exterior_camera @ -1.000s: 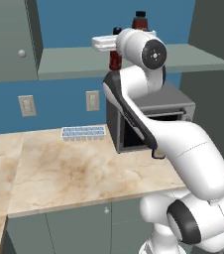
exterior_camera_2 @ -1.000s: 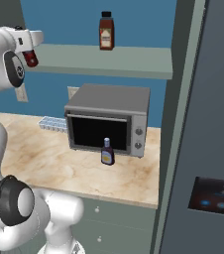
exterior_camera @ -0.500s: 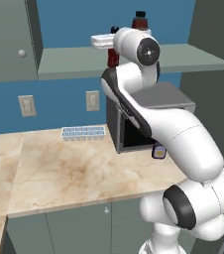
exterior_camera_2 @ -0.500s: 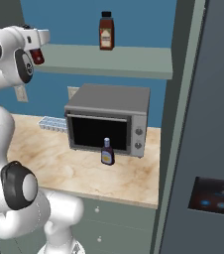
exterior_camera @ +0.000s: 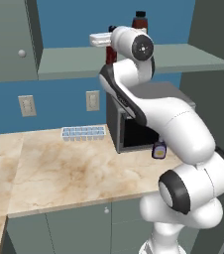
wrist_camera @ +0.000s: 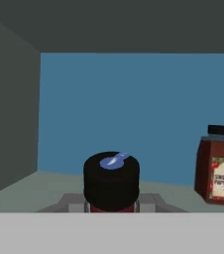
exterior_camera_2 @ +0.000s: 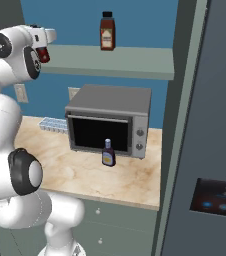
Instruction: Pick the condiment bottle and condiment bottle from the counter and place them in the cabinet.
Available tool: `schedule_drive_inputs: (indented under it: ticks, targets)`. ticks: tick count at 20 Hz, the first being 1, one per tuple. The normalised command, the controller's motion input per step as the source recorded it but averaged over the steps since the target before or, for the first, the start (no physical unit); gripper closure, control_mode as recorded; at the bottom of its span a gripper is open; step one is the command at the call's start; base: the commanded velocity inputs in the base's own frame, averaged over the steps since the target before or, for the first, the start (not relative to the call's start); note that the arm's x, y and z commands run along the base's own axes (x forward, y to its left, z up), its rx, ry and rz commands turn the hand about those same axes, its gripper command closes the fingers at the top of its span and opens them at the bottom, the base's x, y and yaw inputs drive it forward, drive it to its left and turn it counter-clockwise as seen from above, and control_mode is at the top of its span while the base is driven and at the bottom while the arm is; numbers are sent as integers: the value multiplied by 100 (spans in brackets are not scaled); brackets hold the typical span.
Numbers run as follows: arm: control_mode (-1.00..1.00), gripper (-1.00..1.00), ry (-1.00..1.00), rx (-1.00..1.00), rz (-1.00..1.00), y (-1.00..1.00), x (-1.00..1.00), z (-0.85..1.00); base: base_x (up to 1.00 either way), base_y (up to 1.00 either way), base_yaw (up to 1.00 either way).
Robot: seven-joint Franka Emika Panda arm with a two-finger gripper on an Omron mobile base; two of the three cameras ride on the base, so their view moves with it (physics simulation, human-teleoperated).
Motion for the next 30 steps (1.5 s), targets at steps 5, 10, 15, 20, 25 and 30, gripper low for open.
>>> schedule_drive_inputs:
  ticks: [5, 10, 15, 20, 25, 30]
  targets:
    - [-100, 100, 2, 0, 0, 0, 36, -3, 0, 0, 0]
    - [-100, 100, 2, 0, 0, 0, 30, -11, 0, 0, 0]
    - [-100, 100, 2, -1, 0, 0, 25, -21, 0, 0, 0]
    - [-100, 100, 1, -1, 0, 0, 25, -17, 0, 0, 0]
    - [-100, 100, 0, 0, 0, 0, 9, -5, 0, 0, 0]
    - [-100, -100, 0, 0, 0, 0, 0, 0, 0, 0, 0]
